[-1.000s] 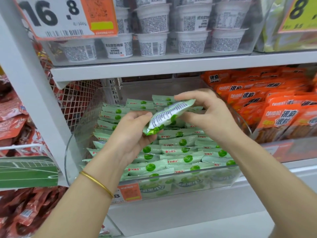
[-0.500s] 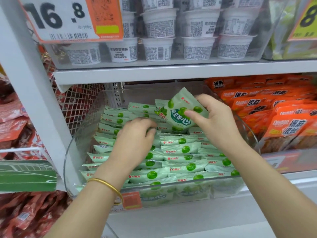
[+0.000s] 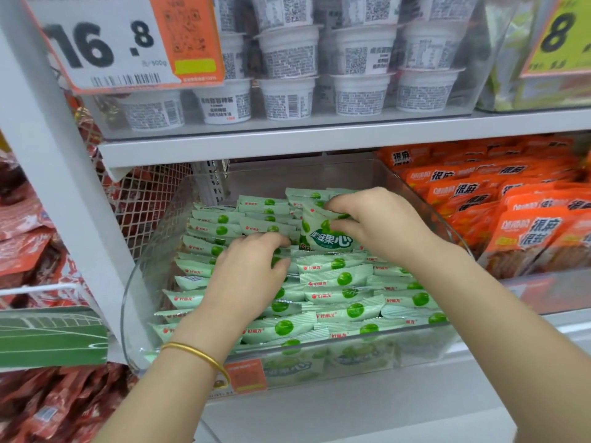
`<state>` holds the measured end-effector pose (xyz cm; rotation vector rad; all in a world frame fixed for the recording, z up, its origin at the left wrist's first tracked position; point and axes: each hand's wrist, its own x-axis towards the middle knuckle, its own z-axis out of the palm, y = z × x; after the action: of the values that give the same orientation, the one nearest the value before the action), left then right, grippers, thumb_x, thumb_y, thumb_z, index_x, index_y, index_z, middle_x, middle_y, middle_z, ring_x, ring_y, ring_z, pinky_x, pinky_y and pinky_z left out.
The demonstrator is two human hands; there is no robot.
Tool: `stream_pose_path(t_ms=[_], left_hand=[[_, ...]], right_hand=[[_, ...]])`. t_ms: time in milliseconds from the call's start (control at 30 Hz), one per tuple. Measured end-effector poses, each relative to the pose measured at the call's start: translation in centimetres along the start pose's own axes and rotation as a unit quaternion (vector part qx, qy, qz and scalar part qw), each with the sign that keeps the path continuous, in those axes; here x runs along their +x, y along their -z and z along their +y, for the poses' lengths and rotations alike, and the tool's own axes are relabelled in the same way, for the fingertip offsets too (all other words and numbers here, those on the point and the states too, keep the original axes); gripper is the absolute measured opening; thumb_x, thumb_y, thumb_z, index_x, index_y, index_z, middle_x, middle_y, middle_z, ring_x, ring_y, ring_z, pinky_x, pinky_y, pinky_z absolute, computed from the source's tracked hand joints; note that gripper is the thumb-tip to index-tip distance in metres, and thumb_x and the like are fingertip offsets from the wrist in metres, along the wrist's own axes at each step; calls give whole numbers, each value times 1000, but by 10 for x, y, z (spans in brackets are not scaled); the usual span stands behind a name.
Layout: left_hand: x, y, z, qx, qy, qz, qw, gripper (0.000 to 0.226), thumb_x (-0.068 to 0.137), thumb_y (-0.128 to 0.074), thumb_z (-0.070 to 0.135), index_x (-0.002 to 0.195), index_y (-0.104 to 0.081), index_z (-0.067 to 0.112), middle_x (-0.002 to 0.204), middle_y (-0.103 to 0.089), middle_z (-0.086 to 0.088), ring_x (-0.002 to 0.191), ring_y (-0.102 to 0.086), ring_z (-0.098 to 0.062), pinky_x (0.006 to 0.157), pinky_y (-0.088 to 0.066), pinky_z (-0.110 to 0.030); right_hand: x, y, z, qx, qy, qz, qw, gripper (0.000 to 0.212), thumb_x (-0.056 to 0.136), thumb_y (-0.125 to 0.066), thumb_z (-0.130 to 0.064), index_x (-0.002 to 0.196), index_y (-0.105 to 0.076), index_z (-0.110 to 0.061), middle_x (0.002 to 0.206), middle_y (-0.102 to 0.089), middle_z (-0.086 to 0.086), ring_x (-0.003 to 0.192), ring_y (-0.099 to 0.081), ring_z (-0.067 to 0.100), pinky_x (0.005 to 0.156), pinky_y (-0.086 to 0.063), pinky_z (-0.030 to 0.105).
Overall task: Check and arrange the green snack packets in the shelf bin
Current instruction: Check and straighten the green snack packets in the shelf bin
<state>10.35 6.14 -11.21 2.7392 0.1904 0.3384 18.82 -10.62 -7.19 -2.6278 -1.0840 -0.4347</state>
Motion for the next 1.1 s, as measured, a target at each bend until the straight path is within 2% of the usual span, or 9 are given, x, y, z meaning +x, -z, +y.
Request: stream_pose_path(t_ms=[100,233,467,600,667,734,867,1000,1101], left_hand=[[1,1,1,-10,5,4,1000,33,93,-52,27,126,-56,25,127,-59,0,118,-50,-23,100,-41,-40],[3,2,1,-33,11,29,999,38,92,-54,26,130,-52,22,129,-57,-3,121,-49,-24,101,-40,-40],[17,-1,5,-46,-39,71,996,37,91,-56,25,129,-55,22,129,-57,-3,123,-44,-26,103,-36,-39],[22,-8,3,-30,-36,58,997,26,91,-57,25,116,-64,24,127,-56,2,124,-41,-26,103,-33,-39],[23,-10,2,-6,-28,44,999,25,92,-55,27,116,-64,25,130,-54,3,127,-37,-26,105,-30,-38],[23,-9,3,5,-26,51,998,26,93,-54,28,116,-64,25,134,-51,1,129,-33,-26,106,-29,-38],[26,-9,3,34,-12,19,999,25,96,-49,30,113,-67,28,146,-39,-1,136,-21,-26,109,-25,-39],[28,-11,2,22,-7,11,1000,25,95,-49,28,108,-70,28,147,-37,-4,138,-19,-27,110,-24,-40],[34,-12,0,-25,-5,57,998,20,91,-54,25,104,-70,25,139,-46,-7,135,-27,-27,108,-23,-35]], right_hand=[[11,0,-1,-14,-9,-60,998,35,92,-57,-30,126,-56,-28,119,-64,3,111,-56,28,86,-49,39],[15,-21,-5,-29,-10,-118,993,41,91,-57,-31,132,-51,-25,119,-59,7,114,-52,28,89,-43,33],[9,-19,-1,-47,-58,-53,996,39,83,-65,-44,119,-62,-29,109,-64,4,121,-42,23,104,-32,37],[13,-25,-4,-54,-55,-95,993,25,83,-66,-40,105,-68,-28,97,-59,1,115,-44,22,95,-31,33],[13,-25,-5,-69,-48,-122,989,11,84,-64,-39,86,-65,-28,81,-48,-3,111,-45,23,85,-30,31],[14,-22,-5,-78,-46,-125,988,17,84,-64,-40,74,-58,-28,71,-38,-7,109,-45,22,84,-28,31],[14,-27,-3,-66,-51,-98,992,17,84,-65,-38,97,-69,-29,87,-52,-3,113,-44,20,95,-31,34],[15,-27,1,-31,-53,-125,990,15,84,-65,-36,96,-71,-28,93,-62,-4,108,-48,18,93,-36,33],[18,-23,7,64,-82,-40,994,8,83,-67,-28,87,-74,-26,86,-68,-8,99,-55,19,84,-48,34]])
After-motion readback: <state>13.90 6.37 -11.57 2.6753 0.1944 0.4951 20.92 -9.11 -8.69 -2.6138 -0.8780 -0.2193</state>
